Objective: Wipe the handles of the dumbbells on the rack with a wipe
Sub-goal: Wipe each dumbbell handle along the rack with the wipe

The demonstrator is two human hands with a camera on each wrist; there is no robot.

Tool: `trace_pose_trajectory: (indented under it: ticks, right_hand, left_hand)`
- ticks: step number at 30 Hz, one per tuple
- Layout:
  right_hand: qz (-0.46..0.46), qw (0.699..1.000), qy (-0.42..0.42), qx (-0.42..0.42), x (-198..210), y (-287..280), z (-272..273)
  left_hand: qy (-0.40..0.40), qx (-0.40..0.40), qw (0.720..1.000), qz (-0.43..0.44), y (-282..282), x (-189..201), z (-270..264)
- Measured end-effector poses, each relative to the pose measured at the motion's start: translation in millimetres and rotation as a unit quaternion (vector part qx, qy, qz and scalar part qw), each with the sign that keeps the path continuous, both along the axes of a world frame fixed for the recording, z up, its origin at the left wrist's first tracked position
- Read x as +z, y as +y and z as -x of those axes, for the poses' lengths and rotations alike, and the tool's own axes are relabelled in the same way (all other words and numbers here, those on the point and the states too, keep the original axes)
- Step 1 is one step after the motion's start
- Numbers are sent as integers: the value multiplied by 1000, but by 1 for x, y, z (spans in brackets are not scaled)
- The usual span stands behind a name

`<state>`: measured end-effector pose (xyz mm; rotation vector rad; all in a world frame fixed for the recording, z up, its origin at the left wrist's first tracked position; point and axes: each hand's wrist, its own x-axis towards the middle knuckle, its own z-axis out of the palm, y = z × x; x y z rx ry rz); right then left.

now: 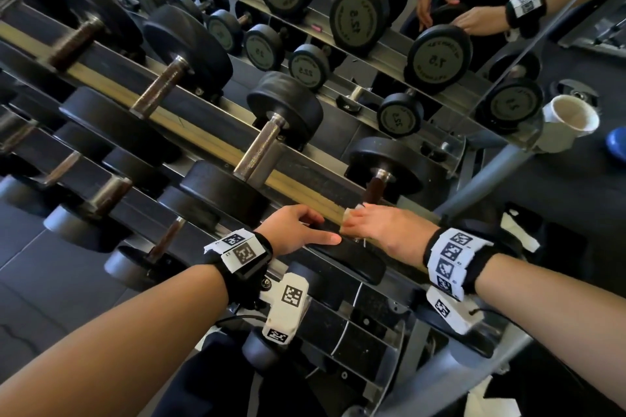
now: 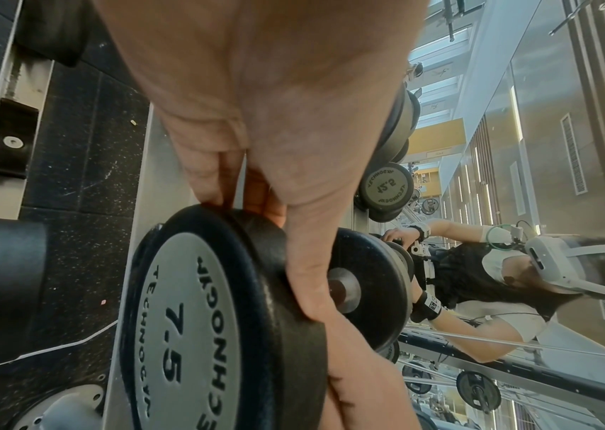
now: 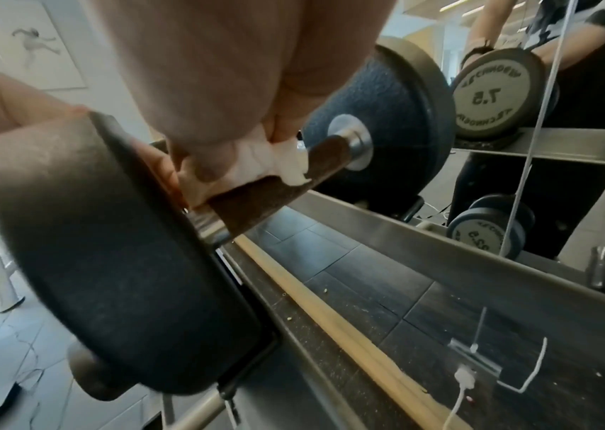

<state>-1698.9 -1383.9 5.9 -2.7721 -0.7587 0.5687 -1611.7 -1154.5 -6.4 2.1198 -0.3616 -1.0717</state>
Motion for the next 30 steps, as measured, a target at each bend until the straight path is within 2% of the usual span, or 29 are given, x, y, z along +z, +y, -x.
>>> trace_pose_trajectory:
  ticks: [2,4,6,8,11,13,16,19,22,25,30]
  right_hand:
    - [14,1000,-6,0,3,-6,-7]
    - [51,996,-65,-39,7,-18,-20]
    - [104,988,-82,-84,10,-25,-29]
    - [126,985,-90,-76,6,-22,-27]
    - [89,995,-50,-21,1,-11,-10]
    - [96,995,-27,5,2,-9,-6]
    - [148,986,-45,-56,9,-17,-19]
    - [139,982,-50,-116,13,-15,-22]
    - [87,994,-50,-38,4,-3,-3]
    - [74,997,8,11,4,-2,1]
    - [105,991,-44,-72,13,-18,-37]
  left_hand:
    - [3,1,1000,3,0,-1,0]
    - [7,1,1000,3,0,-2,-1]
    - [10,0,1000,1,0,-2,-1]
    - [7,-2,1000,0,0,-2,-1]
    - [-1,-3,1000,3,1,-3,-1]
    - [-5,-4,1000,3,1,-3,-1]
    - [8,-1,1000,9,1,-4,-1]
    - [16,3,1000,11,1,-6,-1]
    - [10,7,1000,16,1,-7,-2]
    - [8,6,1000,17,1,-7,-3]
    - [19,10,999,32,2,-8,-1]
